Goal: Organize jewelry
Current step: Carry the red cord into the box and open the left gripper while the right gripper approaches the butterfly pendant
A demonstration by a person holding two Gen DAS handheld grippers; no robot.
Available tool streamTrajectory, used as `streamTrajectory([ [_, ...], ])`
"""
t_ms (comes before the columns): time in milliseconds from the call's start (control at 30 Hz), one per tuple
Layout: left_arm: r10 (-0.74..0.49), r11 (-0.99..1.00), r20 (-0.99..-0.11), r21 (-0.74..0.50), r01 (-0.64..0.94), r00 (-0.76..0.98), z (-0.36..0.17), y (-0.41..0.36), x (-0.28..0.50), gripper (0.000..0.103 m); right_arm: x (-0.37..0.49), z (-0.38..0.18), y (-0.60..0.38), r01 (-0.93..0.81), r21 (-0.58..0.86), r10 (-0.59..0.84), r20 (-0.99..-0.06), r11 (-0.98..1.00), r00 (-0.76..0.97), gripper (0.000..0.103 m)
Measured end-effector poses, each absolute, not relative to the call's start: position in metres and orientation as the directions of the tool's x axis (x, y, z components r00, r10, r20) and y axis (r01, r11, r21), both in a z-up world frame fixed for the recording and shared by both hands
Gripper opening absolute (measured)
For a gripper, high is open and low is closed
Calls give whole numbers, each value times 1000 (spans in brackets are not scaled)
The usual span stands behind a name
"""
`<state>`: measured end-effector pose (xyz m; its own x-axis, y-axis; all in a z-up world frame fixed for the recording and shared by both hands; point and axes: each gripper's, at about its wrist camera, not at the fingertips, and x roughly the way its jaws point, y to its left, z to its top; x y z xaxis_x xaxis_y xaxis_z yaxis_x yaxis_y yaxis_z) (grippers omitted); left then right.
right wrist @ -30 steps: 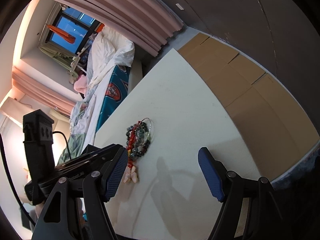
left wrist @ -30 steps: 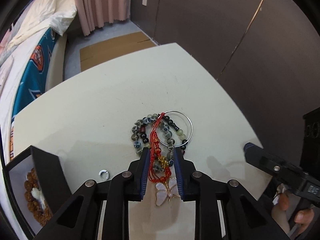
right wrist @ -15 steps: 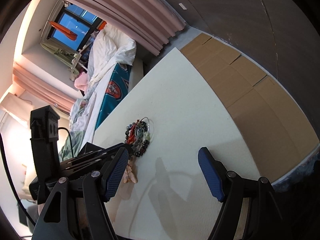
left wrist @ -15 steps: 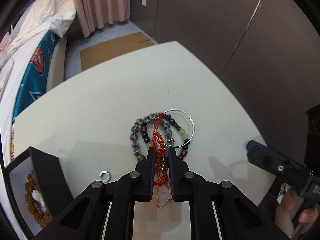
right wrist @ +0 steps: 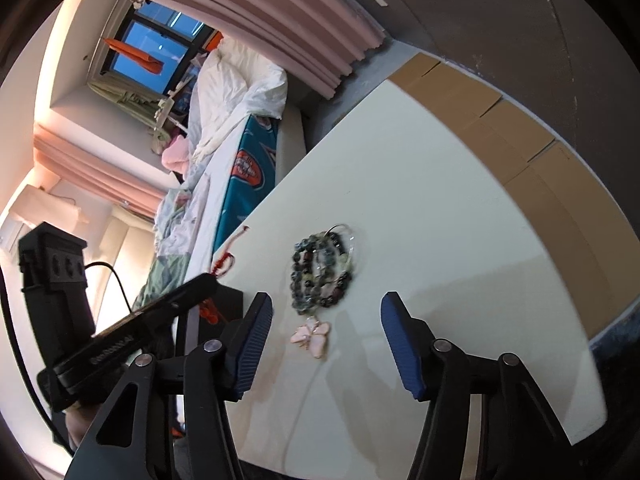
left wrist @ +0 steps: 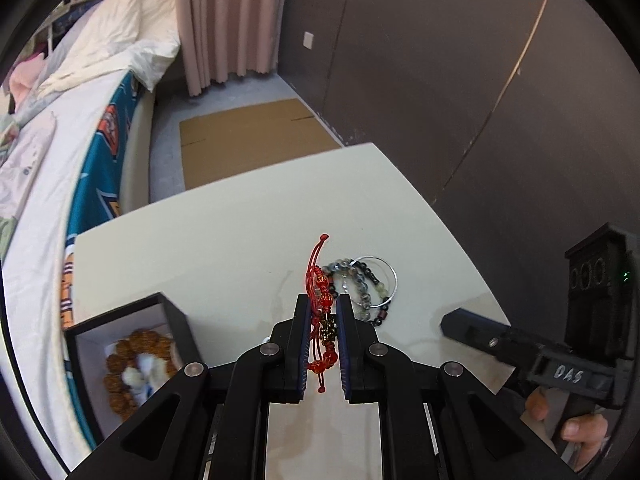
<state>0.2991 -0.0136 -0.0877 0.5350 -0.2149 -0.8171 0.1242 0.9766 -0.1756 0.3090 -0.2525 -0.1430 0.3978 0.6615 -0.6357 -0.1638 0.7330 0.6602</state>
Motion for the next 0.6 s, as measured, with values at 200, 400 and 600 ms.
streamTrajectory([
  [200,-209,977,-797,-189,95,566,-74,5,289,13,304,-148,-217,-223,558,600,-720,799,349,58],
  [400,-200,977,-777,-205,61,597,-61,31,273,13,300,-153,-189,-256,458,522,-785,851,334,59],
  [600,-189,975,-756,-222,26,626,-50,60,256,13,296,-155,-161,-287,316,407,-842,904,355,59],
])
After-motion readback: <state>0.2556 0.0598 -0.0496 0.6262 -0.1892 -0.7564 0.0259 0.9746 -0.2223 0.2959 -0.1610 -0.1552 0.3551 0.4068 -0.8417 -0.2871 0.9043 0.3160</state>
